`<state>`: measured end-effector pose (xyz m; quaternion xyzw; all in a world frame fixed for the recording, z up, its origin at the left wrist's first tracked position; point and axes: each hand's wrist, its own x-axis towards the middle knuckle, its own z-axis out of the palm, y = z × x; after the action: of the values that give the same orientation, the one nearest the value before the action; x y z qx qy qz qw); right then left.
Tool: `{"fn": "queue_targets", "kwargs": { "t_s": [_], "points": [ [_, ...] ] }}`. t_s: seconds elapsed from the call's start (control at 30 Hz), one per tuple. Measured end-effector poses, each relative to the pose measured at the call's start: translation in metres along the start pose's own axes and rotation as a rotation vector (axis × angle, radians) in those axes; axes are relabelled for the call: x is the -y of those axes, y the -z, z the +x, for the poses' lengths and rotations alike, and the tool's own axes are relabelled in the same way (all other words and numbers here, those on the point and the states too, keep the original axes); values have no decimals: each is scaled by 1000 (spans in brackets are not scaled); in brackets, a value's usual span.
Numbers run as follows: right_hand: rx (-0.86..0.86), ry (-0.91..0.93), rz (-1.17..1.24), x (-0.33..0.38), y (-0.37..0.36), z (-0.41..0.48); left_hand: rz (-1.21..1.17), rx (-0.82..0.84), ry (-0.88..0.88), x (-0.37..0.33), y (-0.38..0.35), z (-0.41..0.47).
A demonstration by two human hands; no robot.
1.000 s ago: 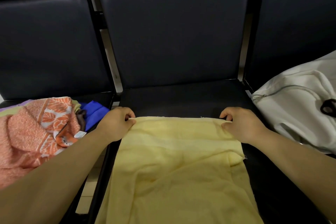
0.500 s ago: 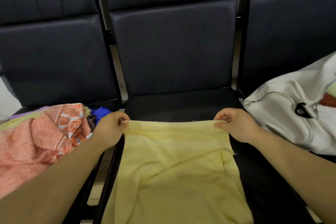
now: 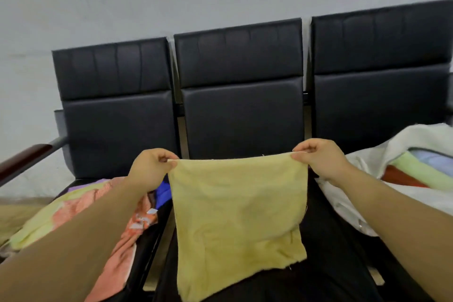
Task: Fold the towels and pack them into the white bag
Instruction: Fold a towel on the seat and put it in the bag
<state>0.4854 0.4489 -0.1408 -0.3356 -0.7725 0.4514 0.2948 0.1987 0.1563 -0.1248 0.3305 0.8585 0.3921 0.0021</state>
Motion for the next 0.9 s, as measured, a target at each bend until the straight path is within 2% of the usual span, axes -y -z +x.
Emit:
{"fn": "queue_targets", "kwargs": {
  "t_s": [0.2,0.4,0.5,0.57,0.63,0.8,0.9],
  "points": [
    [-112,82,-32,62,21,36,-9,-94,-84,-51,41,38],
    [-316,264,49,129,54,58,-122,-292,-150,-106,79,62],
    [-294,285,78,128,61,46,-106,-275,-172,-103,81,50],
    [-238,258,70,108,60,32,-85,-200,-159,-85,72,35],
    [-133,194,68,77,55,15,-68,-51,-141,-57,59,15],
    [330,-180,-15,-22,29,-30,-1,448,21,25,15,-43],
    [480,-351,-111,-68,7,-55,-24,617,127,57,-14,-71]
  ]
}}
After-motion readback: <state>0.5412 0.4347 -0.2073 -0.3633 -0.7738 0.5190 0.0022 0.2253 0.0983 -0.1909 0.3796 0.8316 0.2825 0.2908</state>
